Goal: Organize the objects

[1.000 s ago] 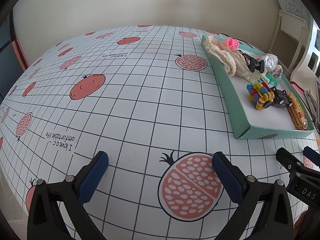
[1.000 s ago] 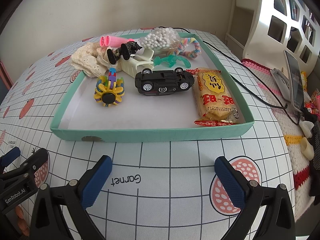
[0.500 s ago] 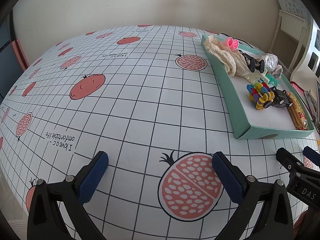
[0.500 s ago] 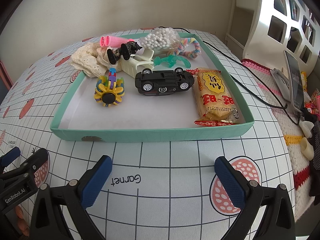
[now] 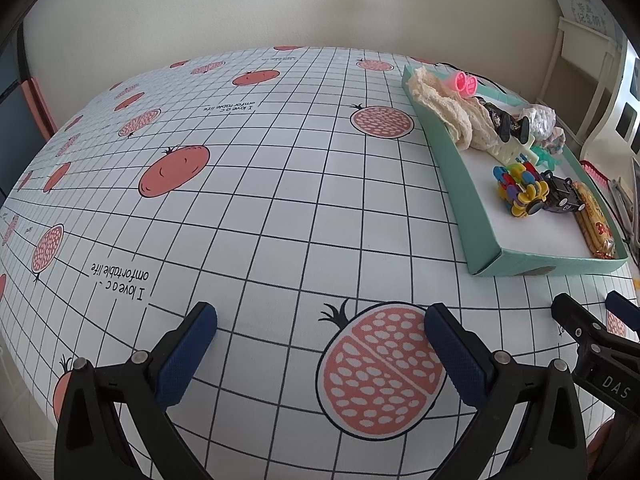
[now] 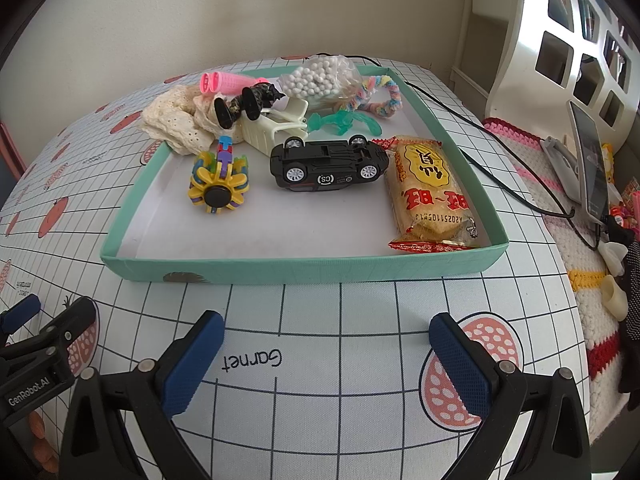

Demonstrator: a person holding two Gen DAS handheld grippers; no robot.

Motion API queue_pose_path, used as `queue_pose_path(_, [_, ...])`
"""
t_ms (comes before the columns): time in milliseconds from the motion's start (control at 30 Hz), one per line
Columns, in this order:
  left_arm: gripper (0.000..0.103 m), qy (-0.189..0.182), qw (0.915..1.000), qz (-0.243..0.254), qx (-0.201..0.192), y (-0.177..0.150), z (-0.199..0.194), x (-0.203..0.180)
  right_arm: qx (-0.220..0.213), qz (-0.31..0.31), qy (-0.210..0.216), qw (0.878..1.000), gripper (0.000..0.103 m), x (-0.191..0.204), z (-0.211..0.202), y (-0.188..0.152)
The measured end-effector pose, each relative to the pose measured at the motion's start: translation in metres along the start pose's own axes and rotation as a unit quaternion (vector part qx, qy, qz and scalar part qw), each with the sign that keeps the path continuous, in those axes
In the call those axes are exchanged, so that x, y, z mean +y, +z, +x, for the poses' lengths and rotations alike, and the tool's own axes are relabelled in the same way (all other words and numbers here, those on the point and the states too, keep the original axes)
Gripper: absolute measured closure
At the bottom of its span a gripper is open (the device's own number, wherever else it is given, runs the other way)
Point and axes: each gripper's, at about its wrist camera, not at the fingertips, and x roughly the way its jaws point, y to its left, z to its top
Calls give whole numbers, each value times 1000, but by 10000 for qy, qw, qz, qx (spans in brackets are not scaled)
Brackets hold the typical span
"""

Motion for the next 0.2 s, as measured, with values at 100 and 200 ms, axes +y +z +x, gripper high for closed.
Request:
queue_pose_path(100, [0,11,10000,-12,-9,0,0,0,-1,-1,0,10000,0,0,0,0])
queue_pose_path(200, [0,16,10000,-10,-21,0,0,0,0,0,-1,10000,0,0,0,0])
